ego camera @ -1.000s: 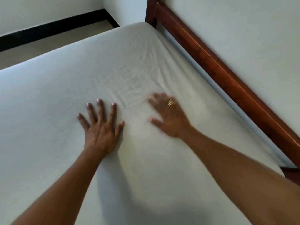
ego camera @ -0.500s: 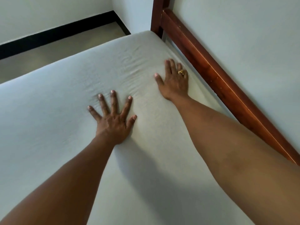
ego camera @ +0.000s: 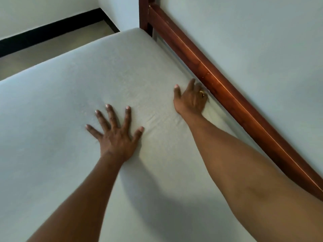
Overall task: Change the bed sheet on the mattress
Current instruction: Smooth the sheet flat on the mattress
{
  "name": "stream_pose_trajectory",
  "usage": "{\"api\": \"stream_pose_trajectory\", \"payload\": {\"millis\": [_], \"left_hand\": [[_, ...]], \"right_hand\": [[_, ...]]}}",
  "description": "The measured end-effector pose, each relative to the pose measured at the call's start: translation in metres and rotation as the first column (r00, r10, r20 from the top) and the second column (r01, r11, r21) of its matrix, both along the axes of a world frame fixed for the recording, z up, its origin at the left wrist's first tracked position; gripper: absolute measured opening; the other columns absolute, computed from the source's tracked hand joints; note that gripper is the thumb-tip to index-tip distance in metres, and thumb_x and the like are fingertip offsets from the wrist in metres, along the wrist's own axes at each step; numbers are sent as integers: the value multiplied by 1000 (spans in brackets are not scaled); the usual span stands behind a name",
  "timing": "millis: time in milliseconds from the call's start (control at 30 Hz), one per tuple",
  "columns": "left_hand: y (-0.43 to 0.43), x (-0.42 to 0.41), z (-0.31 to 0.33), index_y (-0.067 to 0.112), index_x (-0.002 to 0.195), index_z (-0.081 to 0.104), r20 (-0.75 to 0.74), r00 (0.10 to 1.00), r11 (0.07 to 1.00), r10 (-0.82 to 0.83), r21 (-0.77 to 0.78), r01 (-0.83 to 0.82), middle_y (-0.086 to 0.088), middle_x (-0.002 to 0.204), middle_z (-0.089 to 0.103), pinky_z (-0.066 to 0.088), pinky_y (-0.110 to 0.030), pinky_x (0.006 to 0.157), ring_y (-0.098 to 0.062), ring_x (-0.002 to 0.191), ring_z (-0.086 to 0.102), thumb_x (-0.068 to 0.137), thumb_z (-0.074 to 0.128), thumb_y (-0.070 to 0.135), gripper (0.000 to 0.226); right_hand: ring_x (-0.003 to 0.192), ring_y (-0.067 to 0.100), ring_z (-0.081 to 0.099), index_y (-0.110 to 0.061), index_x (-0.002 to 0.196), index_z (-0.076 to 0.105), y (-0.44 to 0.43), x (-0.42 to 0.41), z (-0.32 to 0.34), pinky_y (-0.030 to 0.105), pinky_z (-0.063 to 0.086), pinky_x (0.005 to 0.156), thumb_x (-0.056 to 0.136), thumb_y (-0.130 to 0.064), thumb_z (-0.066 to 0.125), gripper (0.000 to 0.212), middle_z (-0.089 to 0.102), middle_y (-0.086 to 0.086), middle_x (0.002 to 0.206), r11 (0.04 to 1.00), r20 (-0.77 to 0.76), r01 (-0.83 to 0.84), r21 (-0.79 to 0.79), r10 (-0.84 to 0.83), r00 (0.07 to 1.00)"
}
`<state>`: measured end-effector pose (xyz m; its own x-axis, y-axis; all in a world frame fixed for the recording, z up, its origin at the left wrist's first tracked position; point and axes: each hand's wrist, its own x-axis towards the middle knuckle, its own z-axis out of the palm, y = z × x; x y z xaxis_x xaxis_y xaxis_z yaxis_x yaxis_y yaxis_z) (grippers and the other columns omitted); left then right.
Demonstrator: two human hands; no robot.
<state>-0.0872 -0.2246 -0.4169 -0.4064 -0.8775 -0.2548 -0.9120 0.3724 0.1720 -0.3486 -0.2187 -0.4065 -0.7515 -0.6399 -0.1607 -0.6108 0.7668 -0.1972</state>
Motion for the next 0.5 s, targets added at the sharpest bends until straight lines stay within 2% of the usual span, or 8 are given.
{"api": "stream_pose_trajectory", "payload": {"millis": [67, 133, 167, 233, 300, 367, 433, 500], "left_hand": [[28, -7, 2, 48, 154, -17, 10, 999, 999, -32, 13, 32, -15, 165, -25, -5, -82, 107, -48, 147, -27, 84, 11, 90, 86], [45, -10, 2, 48, 154, -18, 20, 998, 998, -63, 13, 63, -17, 164, -25, -3, -82, 106, -48, 147, -26, 79, 10, 94, 92], [50, -10, 3, 48, 153, -19, 31, 997, 997, -71, 14, 70, -17, 164, -25, -2, -83, 106, -48, 147, -25, 77, 10, 96, 94], [59, -13, 5, 48, 153, -21, 55, 994, 995, -95, 31, 93, -19, 163, -25, 0, -83, 106, -50, 147, -24, 75, 8, 98, 97], [69, -16, 9, 48, 152, -23, 77, 988, 990, -137, 36, 135, -21, 162, -26, 3, -84, 105, -52, 146, -24, 74, 8, 98, 97], [80, -21, 13, 49, 152, -23, 81, 983, 985, -167, 47, 163, -22, 162, -26, 6, -84, 105, -53, 146, -23, 75, 8, 98, 96], [98, -33, 16, 50, 152, -21, 66, 978, 979, -200, 51, 197, -22, 162, -26, 6, -84, 105, -53, 146, -23, 77, 10, 96, 94], [123, -49, 16, 50, 153, -17, 31, 967, 967, -251, 40, 250, -21, 163, -26, 5, -83, 105, -53, 146, -25, 78, 11, 95, 93]], "right_hand": [[156, 36, 8, -13, 163, 7, 29, 21, 3, 56, 9, 126, 101, -60, 28, 81, 8, 19, 169, 981, -85, -193, -24, 190, 978], [158, 28, 6, -20, 164, 10, 82, 43, 0, 54, 13, 125, 102, -53, 34, 73, 7, 10, 171, 819, -135, -573, -26, 565, 814], [158, 23, 5, -25, 164, 11, 112, 47, -2, 52, 15, 125, 104, -53, 33, 70, 7, 3, 172, 760, -135, -650, -13, 642, 754], [158, 20, 9, -27, 164, 11, 161, 28, -7, 48, 16, 125, 105, -57, 29, 68, 10, -3, 171, 860, -144, -510, -25, 501, 853], [154, 24, 21, -25, 163, 16, 191, -3, -7, 48, 21, 123, 105, -61, 26, 69, 22, 2, 169, 986, -125, -162, -30, 157, 980], [151, 30, 30, -19, 162, 19, 201, -19, -6, 51, 25, 121, 104, -62, 20, 72, 29, 11, 165, 998, -89, 66, 20, -64, 994], [153, 34, 22, -11, 162, 17, 195, -6, 1, 54, 19, 123, 103, -57, 21, 75, 22, 16, 167, 998, -135, 51, 21, -48, 990], [157, 31, 10, -14, 163, 12, 195, 15, 5, 53, 13, 125, 103, -52, 29, 73, 11, 13, 170, 966, -154, -257, -10, 252, 955]]}}
